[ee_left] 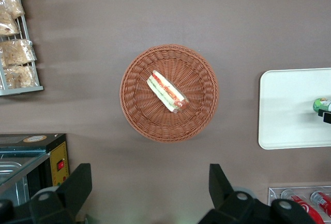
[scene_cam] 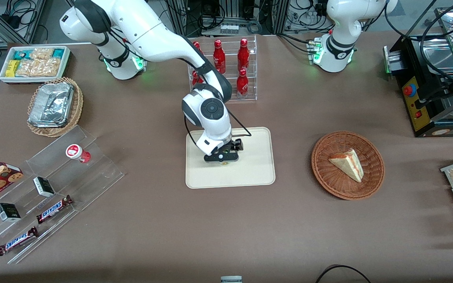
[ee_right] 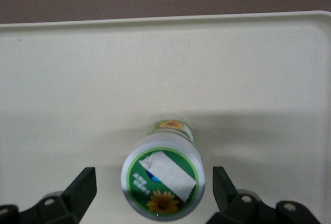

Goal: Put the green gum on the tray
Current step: 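Open the right gripper to release the gum tub onto the tray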

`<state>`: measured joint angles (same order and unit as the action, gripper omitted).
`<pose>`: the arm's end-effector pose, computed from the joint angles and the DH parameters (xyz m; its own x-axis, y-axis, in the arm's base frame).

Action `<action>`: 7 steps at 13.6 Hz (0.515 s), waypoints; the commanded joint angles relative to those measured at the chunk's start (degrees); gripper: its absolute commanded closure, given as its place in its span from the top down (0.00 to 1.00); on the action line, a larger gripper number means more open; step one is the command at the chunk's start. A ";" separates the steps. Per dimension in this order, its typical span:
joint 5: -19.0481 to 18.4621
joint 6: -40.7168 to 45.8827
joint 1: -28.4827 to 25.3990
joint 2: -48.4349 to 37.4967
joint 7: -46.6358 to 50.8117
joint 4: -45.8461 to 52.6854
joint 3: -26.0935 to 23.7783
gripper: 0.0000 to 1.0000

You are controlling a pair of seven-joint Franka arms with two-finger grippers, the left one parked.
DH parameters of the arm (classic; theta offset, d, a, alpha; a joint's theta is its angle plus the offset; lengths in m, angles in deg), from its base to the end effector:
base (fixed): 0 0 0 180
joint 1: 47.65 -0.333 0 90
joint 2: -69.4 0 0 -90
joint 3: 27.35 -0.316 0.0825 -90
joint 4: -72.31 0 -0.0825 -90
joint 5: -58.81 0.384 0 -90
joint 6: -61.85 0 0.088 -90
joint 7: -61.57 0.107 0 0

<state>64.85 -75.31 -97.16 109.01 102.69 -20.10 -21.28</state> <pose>0.5029 0.4914 0.2316 0.9979 -0.0084 0.0637 -0.0039 -0.9975 -0.0704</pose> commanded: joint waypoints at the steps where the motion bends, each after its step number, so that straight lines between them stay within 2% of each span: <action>1: -0.76 5.83 0.20 -3.39 -2.17 0.21 0.61 1.00; 4: -0.76 12.33 0.56 -7.17 -2.71 0.21 0.87 1.00; 7: -0.76 21.20 2.66 -12.00 -7.88 0.30 0.96 1.00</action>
<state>64.83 -59.41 -96.26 100.62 97.89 -19.35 -20.14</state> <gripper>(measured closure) 0.000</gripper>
